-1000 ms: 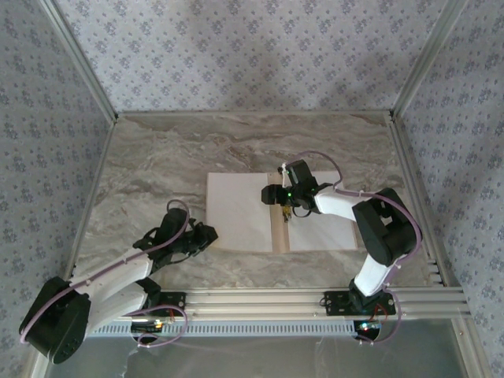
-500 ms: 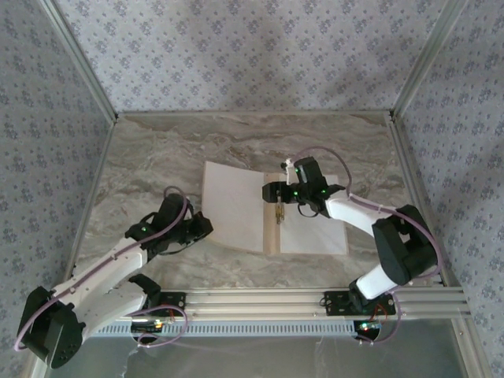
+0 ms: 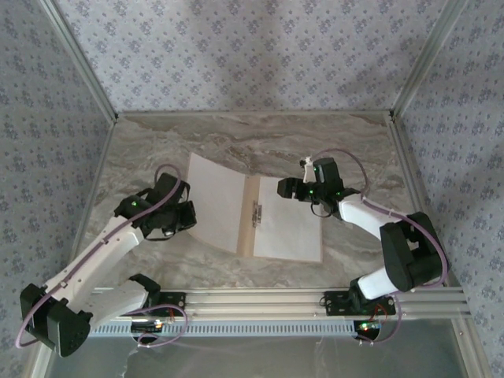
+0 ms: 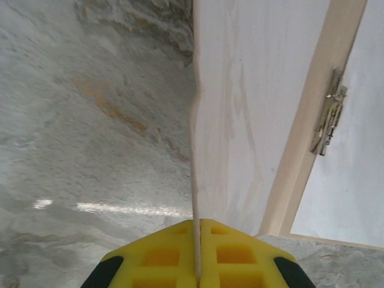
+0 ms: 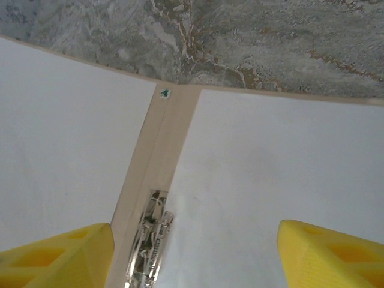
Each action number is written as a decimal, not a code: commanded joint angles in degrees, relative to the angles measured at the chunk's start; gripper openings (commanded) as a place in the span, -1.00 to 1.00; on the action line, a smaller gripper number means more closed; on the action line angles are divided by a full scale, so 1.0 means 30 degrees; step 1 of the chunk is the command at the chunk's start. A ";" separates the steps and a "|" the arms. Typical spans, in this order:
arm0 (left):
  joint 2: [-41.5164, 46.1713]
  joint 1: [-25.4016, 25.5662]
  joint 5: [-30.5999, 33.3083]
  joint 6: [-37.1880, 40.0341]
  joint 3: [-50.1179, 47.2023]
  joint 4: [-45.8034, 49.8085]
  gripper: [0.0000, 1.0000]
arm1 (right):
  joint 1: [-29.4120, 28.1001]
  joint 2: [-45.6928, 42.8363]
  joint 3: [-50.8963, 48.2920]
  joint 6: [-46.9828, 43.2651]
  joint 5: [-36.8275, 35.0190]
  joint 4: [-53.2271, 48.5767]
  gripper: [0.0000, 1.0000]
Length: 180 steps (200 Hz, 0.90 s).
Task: Put the files into the folder
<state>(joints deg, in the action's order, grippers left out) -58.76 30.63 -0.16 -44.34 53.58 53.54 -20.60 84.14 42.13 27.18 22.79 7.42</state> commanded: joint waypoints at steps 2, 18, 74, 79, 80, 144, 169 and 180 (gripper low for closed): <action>-0.0317 -0.0133 0.2099 0.1335 0.1958 0.3305 -0.93 | 0.0271 0.0369 -0.0244 0.0640 0.0721 0.0570 0.46; -0.0397 -0.0105 0.2567 0.1449 0.2733 0.3923 -0.93 | 0.0395 0.0491 -0.0244 0.0752 0.0813 0.0605 0.46; -0.0493 0.0529 0.4881 0.1378 0.4485 0.4932 -0.95 | 0.0739 0.0770 -0.0333 0.1102 0.0990 0.0837 0.46; -0.0595 0.0755 0.5209 0.1350 0.4651 0.5031 -0.96 | 0.0751 0.0796 -0.0346 0.1135 0.1002 0.0863 0.46; -0.0626 0.0780 0.5298 0.1341 0.4704 0.5062 -0.96 | 0.0777 0.0818 -0.0339 0.1135 0.1010 0.0879 0.46; -0.3122 0.4725 1.0337 -0.0034 0.7440 0.6703 -1.00 | 0.0975 0.1046 -0.0358 0.1308 0.1045 0.0932 0.46; -0.4699 0.6425 1.1609 -0.0639 0.8477 0.7263 -1.00 | 0.1037 0.1046 -0.0364 0.1341 0.1019 0.0926 0.46; -0.5525 0.7198 1.2112 -0.0958 0.8998 0.7596 -1.00 | 0.1087 0.1097 -0.0390 0.1396 0.0912 0.0940 0.46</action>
<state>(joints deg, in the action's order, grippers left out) -71.64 48.42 28.38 -44.18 76.49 72.99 -17.87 86.50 41.82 30.68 25.34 9.54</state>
